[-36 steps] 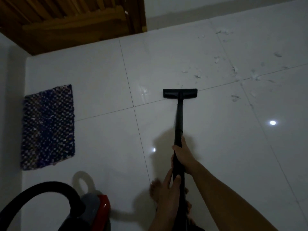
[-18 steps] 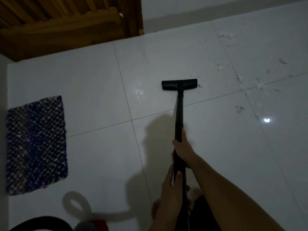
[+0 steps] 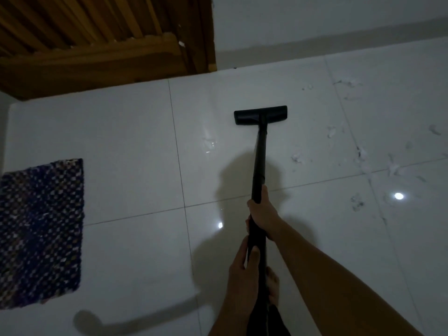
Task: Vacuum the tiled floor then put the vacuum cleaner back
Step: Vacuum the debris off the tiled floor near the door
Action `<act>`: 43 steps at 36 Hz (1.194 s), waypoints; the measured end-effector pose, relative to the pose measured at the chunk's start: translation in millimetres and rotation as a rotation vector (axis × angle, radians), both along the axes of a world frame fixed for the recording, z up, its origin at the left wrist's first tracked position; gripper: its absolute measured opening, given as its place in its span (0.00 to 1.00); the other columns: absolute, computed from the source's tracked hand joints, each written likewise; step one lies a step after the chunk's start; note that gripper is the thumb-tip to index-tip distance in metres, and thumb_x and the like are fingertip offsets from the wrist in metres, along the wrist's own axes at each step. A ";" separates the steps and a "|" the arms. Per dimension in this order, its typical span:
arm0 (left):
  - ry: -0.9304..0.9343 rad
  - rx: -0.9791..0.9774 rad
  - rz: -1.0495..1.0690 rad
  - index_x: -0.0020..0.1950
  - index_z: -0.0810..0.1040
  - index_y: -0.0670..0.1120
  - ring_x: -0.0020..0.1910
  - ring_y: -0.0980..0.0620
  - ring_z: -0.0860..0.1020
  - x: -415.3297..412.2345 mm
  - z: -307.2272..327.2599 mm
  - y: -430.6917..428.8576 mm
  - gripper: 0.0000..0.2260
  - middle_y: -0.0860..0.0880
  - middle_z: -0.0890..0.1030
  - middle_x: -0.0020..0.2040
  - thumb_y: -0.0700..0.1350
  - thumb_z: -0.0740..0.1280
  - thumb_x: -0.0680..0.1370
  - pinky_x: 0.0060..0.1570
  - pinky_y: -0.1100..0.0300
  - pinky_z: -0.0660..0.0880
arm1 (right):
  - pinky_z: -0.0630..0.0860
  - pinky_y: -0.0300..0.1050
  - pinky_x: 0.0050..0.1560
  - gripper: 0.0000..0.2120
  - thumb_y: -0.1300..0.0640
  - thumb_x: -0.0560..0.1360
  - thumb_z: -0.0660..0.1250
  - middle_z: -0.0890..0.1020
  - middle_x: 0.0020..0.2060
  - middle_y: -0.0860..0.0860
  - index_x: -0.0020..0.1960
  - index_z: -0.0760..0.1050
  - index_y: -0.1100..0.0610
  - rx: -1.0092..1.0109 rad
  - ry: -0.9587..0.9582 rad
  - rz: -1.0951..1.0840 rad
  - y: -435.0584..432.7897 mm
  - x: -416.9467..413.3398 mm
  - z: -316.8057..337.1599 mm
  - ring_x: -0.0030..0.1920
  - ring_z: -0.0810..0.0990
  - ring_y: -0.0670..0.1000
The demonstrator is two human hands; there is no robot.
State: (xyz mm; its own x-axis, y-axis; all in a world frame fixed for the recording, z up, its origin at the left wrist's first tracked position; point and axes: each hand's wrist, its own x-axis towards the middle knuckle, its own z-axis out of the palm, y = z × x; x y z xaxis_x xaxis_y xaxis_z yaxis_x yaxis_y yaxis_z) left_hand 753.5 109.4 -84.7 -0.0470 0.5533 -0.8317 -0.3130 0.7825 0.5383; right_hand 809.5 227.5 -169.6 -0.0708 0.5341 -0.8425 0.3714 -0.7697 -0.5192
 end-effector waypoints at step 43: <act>0.003 0.131 -0.183 0.71 0.66 0.56 0.20 0.54 0.72 81.6 -1.7 191.5 0.17 0.44 0.74 0.37 0.49 0.55 0.82 0.20 0.66 0.70 | 0.68 0.31 0.16 0.32 0.59 0.81 0.55 0.74 0.44 0.56 0.79 0.41 0.48 0.127 -0.078 -0.083 185.2 93.2 24.8 0.31 0.73 0.49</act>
State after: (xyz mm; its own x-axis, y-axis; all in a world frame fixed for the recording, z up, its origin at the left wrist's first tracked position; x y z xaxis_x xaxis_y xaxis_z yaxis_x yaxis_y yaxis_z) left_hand 835.1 300.9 -86.4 0.0618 0.6557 -0.7524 -0.1705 0.7497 0.6394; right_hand 902.7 412.7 -144.7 0.0405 0.6378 -0.7691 0.3525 -0.7294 -0.5863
